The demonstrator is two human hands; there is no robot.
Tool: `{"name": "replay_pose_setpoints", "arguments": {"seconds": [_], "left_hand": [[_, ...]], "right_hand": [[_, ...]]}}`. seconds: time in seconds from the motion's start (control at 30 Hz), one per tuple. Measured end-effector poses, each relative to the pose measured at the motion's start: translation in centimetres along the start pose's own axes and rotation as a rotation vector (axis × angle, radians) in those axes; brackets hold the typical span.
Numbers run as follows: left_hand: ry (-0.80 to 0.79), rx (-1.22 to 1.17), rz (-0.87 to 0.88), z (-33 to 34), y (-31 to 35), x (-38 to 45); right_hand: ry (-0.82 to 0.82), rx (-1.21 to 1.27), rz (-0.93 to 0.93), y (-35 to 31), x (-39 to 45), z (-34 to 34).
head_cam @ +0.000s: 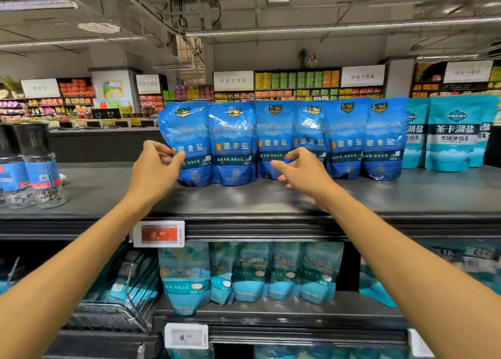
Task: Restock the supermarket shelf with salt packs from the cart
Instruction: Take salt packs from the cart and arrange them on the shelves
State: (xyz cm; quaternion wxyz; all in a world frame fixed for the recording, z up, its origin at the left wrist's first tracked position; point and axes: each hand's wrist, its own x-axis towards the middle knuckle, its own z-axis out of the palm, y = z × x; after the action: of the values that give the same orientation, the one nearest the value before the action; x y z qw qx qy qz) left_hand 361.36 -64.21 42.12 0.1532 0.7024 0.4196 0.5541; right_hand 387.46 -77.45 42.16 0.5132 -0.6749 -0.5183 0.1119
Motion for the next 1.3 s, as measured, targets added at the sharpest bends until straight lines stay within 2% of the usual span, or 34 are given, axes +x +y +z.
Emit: {"name": "replay_pose_setpoints", "arguments": {"seconds": [0.2, 0.33, 0.5, 0.67, 0.83, 0.93, 1.1, 1.3], "left_hand": [[-0.103, -0.39, 0.078, 0.4, 5.3, -7.5], [-0.176, -0.571, 0.091, 4.1, 9.4, -14.8], [-0.369, -0.724, 0.068, 11.4, 14.1, -25.3], [-0.668, -0.811, -0.03, 19.7, 17.2, -35.6], [-1.018, -0.821, -0.16, 26.8, 19.5, -45.6], [-1.216, -0.814, -0.18, 30.0, 20.6, -51.3], [-1.571, -0.818, -0.225, 33.7, 22.5, -60.2], [-1.965, -0.732, -0.194, 35.0, 23.7, -70.4]], "right_hand": [[0.127, 0.377, -0.132, 1.9, -8.5, -6.3], [0.226, 0.37, -0.145, 6.6, -15.0, -10.8], [0.396, 0.311, -0.102, 14.1, -23.6, -16.2], [0.545, 0.246, 0.011, 20.5, -32.9, -21.1], [0.795, 0.235, 0.219, 25.6, -41.2, -24.7], [0.919, 0.186, 0.369, 28.3, -46.4, -26.0], [1.227, 0.107, 0.589, 31.6, -55.3, -26.2], [1.607, 0.08, 0.872, 34.4, -66.7, -23.9]]}}
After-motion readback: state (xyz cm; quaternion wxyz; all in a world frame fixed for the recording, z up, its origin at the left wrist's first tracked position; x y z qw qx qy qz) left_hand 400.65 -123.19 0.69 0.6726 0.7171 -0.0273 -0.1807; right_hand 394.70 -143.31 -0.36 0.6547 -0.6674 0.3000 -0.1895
